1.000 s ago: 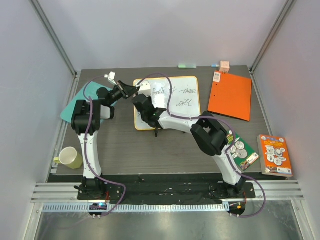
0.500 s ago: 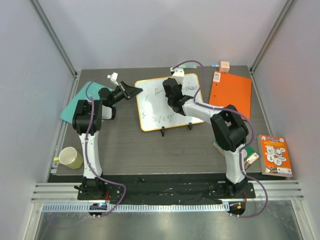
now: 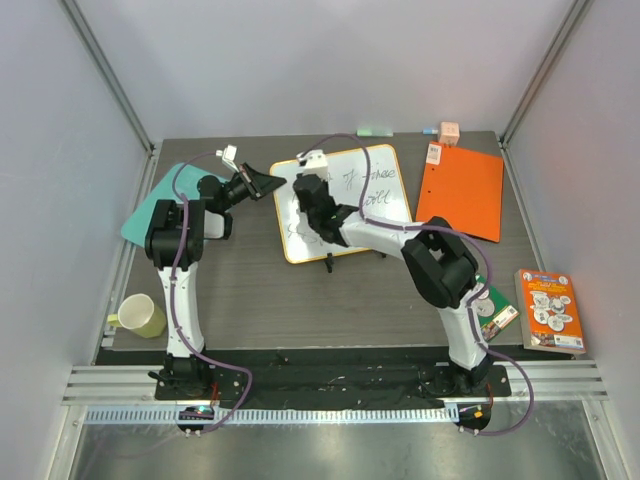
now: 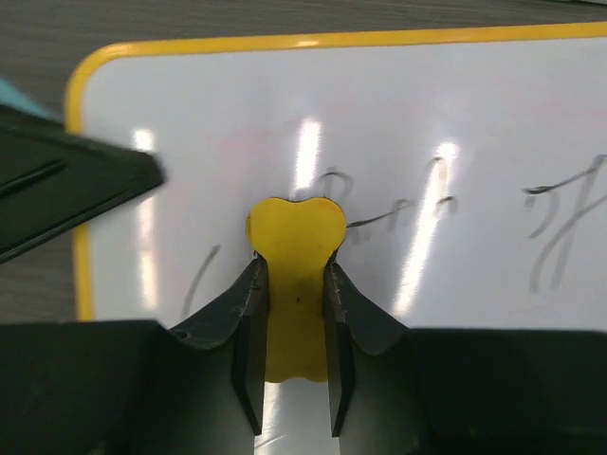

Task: Erase the whiteboard

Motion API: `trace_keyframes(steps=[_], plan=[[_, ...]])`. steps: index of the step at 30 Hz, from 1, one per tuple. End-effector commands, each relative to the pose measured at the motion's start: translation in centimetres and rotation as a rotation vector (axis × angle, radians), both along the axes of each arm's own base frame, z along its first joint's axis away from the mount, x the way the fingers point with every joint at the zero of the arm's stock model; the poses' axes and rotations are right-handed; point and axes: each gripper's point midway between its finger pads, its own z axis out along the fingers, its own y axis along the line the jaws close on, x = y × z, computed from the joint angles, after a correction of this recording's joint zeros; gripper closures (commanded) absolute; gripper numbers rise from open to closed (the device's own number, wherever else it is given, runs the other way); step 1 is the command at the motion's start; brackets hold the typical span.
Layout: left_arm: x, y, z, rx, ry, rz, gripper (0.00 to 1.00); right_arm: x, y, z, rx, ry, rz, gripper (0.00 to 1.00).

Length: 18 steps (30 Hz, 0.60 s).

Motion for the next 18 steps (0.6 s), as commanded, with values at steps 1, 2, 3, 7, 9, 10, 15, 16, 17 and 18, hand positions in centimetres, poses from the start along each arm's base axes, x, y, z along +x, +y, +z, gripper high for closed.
trace_keyframes(steps=[1,2,3,7,9,10,15,16,17,18], plan=[[-1.4,-1.3,3.6,0.038,-0.28,-0.069,1.0,-3.0,5.2,-4.7,-0.041,0.121,0.191,0.99],[-1.5,-1.4,3.6,0.038,-0.281,-0.072,1.0,-2.7,5.5,-4.3,-0.032,0.112,0.185,0.99],[-1.5,-1.4,3.6,0.038,-0.282,-0.074,1.0,-2.6,5.5,-4.4,-0.029,0.11,0.174,0.99],[-1.5,-1.4,3.6,0.037,-0.282,-0.076,1.0,-1.6,5.3,-3.5,-0.01,0.075,0.129,0.99],[-1.5,-1.4,3.6,0.038,-0.282,-0.075,1.0,-1.0,4.5,-2.8,-0.004,0.046,0.075,0.99],[-1.5,-1.4,3.6,0.038,-0.282,-0.074,1.0,-0.6,4.2,-2.4,0.001,0.032,0.052,0.99],[-1.5,-1.5,3.5,0.039,-0.284,-0.077,1.0,1.9,0.9,-0.3,0.066,-0.006,-0.084,0.99],[-1.5,-1.5,3.6,0.038,-0.282,-0.077,1.0,2.7,0.0,0.0,0.083,-0.011,-0.102,0.99],[-1.5,-1.5,3.7,0.039,-0.287,-0.076,1.0,3.1,-0.3,0.3,0.099,-0.017,-0.113,0.99],[-1.6,-1.7,3.5,0.039,-0.284,-0.081,1.0,3.5,-0.5,0.8,0.12,-0.029,-0.116,0.99]])
